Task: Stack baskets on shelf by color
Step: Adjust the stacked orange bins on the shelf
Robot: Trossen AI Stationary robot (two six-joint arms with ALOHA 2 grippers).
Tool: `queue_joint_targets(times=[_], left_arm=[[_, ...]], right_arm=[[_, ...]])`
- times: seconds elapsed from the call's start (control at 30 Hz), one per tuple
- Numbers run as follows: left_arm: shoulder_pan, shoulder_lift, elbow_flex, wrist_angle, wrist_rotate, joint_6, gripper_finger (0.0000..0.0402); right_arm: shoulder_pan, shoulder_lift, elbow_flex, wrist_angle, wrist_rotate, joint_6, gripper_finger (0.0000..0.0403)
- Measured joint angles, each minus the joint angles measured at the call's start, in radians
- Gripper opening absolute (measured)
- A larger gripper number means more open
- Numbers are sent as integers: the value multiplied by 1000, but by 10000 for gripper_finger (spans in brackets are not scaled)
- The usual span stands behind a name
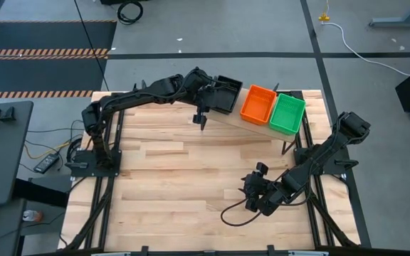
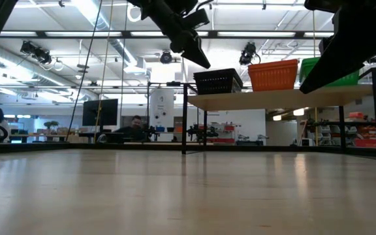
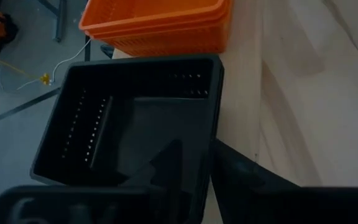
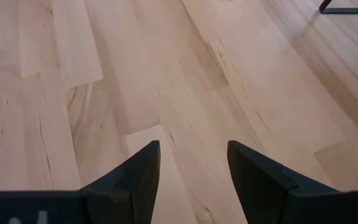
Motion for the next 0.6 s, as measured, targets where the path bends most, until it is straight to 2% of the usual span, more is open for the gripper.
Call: queue_joint_targets(times=[0.3, 0.43, 0.6], left_arm=[[-2, -15, 8, 1, -16, 16, 83], [1, -56, 17, -8, -31, 20, 78], [26, -135, 18, -21, -39, -21, 80]], right_arm=[[0, 0, 0, 0, -21, 8, 194], [-3, -7, 2, -7, 11, 21, 190], [-44, -47, 73, -133, 13, 17, 178]])
